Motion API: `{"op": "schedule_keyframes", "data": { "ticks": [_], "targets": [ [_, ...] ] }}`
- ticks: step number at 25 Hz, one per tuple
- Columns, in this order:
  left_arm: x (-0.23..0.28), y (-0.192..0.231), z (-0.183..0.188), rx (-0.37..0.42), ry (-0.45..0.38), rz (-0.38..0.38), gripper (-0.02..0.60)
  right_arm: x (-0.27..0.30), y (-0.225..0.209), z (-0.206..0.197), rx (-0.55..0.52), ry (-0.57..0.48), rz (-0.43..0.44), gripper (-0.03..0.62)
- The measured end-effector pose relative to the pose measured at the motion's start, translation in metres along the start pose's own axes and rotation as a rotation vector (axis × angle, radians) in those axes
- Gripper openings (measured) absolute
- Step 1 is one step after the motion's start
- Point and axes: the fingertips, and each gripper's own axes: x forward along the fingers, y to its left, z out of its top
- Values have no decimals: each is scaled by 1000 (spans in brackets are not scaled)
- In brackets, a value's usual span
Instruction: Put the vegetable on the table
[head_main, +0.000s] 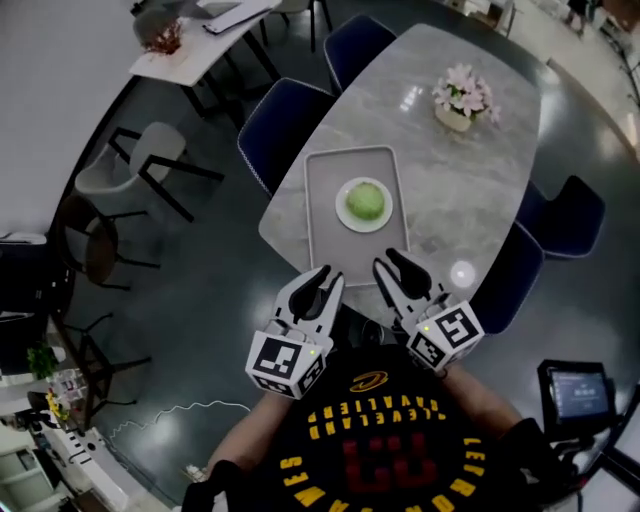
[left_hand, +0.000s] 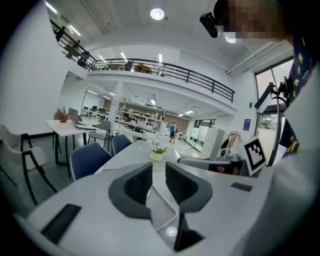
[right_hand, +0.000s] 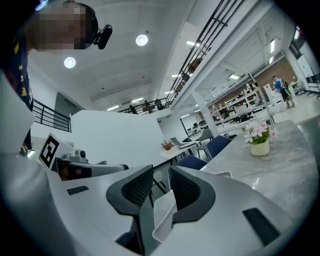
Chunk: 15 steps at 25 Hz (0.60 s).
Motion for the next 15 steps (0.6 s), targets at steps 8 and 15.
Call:
{"op": "schedule_keyframes", "data": {
  "ticks": [8, 15],
  "targets": [
    [55, 57, 18, -31, 42, -149, 94, 54, -35, 14, -20, 44, -165, 152],
    [93, 98, -6, -44, 140, -236, 103, 75, -69, -16, 126, 106, -304, 181]
  ]
}}
